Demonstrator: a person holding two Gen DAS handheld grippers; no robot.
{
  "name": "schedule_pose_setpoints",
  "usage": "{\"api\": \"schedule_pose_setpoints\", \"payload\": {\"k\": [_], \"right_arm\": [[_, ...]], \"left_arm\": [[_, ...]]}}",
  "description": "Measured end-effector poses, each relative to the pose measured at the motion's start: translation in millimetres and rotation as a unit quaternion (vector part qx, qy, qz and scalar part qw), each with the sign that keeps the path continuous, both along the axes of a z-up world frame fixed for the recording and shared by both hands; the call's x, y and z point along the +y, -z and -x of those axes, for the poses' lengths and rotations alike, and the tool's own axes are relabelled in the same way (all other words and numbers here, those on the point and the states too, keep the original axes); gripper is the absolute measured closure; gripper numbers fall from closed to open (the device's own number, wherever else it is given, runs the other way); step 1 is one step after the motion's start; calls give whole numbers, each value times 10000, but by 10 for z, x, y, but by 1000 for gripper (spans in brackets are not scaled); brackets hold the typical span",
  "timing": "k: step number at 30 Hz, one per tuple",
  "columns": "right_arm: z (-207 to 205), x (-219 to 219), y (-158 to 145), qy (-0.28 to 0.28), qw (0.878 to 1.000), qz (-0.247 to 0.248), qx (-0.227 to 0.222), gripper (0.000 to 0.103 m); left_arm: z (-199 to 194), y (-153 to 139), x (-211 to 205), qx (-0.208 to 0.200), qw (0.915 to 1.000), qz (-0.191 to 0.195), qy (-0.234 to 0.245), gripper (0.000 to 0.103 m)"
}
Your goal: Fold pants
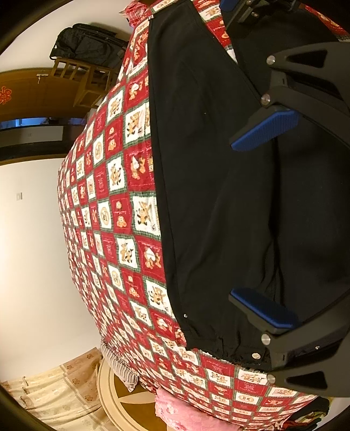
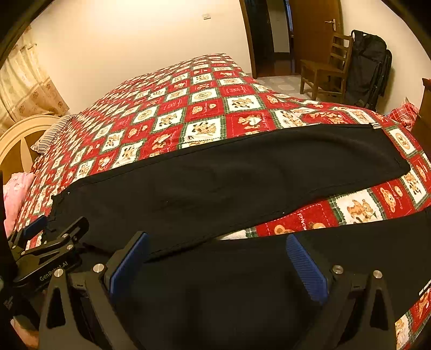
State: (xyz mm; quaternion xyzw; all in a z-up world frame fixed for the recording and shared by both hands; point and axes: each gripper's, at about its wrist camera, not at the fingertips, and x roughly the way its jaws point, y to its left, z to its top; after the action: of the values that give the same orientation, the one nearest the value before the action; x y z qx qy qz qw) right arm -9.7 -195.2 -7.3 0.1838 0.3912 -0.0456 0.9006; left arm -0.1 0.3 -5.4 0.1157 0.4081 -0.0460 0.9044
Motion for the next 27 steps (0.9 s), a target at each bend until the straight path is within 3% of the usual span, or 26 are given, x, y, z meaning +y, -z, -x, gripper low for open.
{"api": "schedule_pose_setpoints", "payload": {"k": [7,12,20,24,27], "right_arm": [[-11,-7,6,-9,10000,-1,6,1],[-16,-1,21,-14,10000,3,17,1],[-98,-6,86,-63,9999,73,65,1],[-278,-13,71,-172,9992,365,54,1],[-525,65,13,-582,9955,732,-133,1]], "left_arm": [[-9,39,0,-84,10000,-12,1,0],[-11,33,-35,-515,9986,-125,0,0],[-89,92,-23,-243,9996,-121,0,0],[-176,127,77,-161,9999,-37,-6,0],[-240,100,263,-233,9996,-140,-121,0]]}}
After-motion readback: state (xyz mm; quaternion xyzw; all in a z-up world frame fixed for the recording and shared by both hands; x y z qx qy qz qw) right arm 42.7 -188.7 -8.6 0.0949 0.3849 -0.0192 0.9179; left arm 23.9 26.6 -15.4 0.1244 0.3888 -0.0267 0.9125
